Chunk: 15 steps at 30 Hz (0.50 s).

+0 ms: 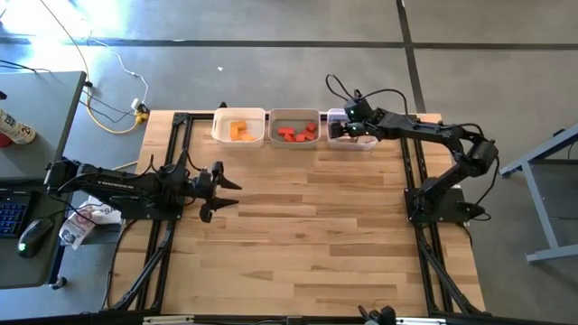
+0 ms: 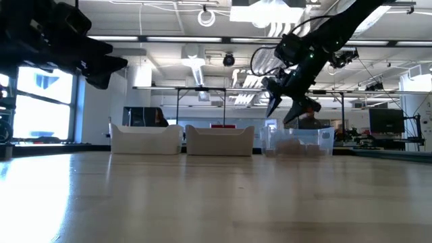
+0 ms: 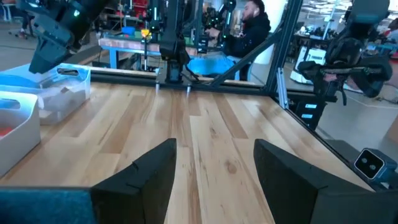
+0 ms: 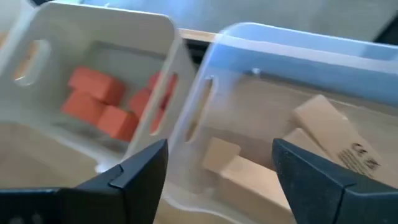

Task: Sort & place blocks by color
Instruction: Put the brown block into the transparent bin, then return to Home Position

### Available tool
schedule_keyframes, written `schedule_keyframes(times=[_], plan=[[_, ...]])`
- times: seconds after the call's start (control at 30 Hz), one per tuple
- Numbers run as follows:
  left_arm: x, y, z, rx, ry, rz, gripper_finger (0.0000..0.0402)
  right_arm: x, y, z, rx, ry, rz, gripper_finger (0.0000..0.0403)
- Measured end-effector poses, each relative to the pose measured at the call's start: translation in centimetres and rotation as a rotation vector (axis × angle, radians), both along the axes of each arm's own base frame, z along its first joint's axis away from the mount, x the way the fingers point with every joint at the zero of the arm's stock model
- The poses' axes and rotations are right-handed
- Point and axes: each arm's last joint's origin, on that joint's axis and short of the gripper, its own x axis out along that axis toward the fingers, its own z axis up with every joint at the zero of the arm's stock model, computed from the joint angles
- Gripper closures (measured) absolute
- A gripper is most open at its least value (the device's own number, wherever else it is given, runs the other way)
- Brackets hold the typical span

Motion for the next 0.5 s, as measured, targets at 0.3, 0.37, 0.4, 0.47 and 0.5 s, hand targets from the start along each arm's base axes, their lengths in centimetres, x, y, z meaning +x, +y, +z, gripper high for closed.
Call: schedule_keyframes(times=[0.3, 0.37, 0.4, 0.47, 0.5], plan=[[-0.6, -0.1, 0.1, 0.049, -0.039, -0.007, 0.02, 1.8, 1.8, 2.0, -0.023, -0.043, 0.264, 0.0127], [-0.7, -0.1, 0.3, 0.073, -0.056, -0.007, 0.02, 2.0, 2.7, 2.6, -0.054, -0.033, 0.295, 0.0127], [-0.8, -0.1, 0.3, 0.084, -0.06, -0.007, 0.02, 2.0, 3.3, 2.9, -0.07, -0.022, 0.308, 0.0126], [-0.8, -0.1, 0.4, 0.1, -0.069, -0.006, 0.02, 2.1, 4.4, 3.5, -0.111, 0.001, 0.334, 0.0126], [-0.8, -0.1, 0.4, 0.105, -0.071, -0.006, 0.02, 2.0, 5.0, 4.0, -0.135, 0.01, 0.349, 0.0126]])
